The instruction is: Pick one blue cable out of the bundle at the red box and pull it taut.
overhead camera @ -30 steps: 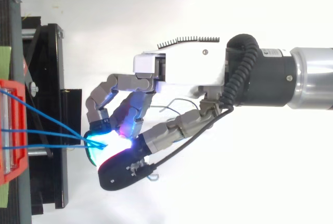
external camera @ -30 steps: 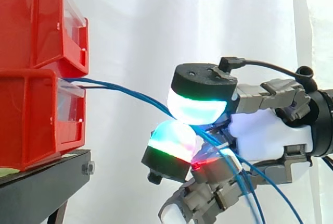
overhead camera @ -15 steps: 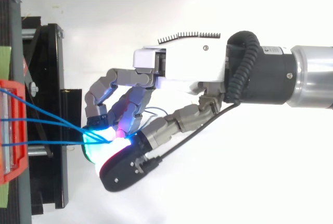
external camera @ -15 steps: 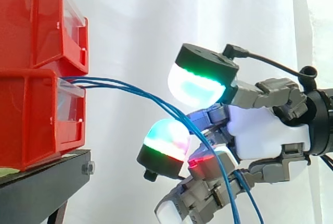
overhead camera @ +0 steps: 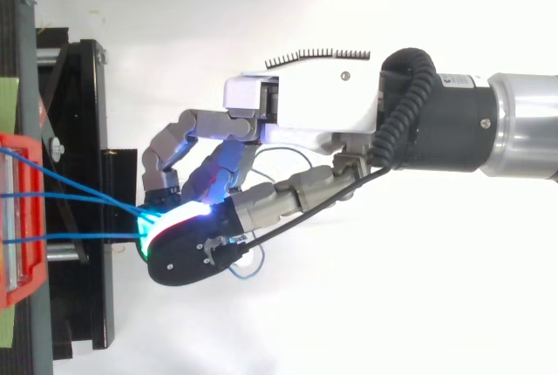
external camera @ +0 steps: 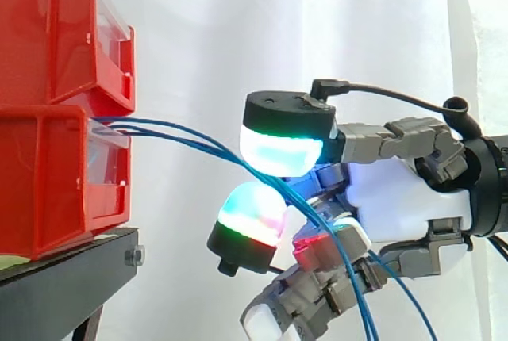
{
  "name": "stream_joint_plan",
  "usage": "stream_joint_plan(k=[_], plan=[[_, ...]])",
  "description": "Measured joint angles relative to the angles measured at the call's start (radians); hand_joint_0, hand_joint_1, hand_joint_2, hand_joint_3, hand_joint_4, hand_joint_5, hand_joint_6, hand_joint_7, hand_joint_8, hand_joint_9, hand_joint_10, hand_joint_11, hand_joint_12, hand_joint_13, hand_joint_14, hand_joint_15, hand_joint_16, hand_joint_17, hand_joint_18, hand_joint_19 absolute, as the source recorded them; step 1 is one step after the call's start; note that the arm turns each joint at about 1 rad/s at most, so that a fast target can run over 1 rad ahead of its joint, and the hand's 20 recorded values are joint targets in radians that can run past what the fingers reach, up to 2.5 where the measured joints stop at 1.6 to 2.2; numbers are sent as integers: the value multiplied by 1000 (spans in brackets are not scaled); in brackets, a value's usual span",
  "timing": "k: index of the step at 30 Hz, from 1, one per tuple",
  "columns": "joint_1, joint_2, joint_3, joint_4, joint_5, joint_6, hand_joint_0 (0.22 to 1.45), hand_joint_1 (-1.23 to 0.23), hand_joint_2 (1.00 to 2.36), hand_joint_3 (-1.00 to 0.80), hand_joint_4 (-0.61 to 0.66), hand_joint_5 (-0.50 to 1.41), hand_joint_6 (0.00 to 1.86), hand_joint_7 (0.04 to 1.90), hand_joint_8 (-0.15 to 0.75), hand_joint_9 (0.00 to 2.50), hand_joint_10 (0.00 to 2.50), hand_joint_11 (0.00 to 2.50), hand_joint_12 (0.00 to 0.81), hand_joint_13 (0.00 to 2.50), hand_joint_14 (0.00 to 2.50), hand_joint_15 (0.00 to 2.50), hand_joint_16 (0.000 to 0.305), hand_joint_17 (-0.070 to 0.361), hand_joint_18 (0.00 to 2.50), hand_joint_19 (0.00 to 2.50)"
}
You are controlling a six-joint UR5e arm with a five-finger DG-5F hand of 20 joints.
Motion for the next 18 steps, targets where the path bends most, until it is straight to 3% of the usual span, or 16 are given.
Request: stream_joint_plan(k=[13, 18], plan=[[0, 0, 0, 1, 16, 0, 621, -845, 1003, 28, 183, -98, 870, 1143, 491, 1288, 2, 1267, 510, 762, 8, 288, 69, 155, 709, 275], [0, 0, 1, 1, 28, -2, 657, -888, 1008, 41, 74, -114, 892, 1169, 457, 1235, 5, 1261, 477, 720, 9, 303, 64, 144, 657, 262]])
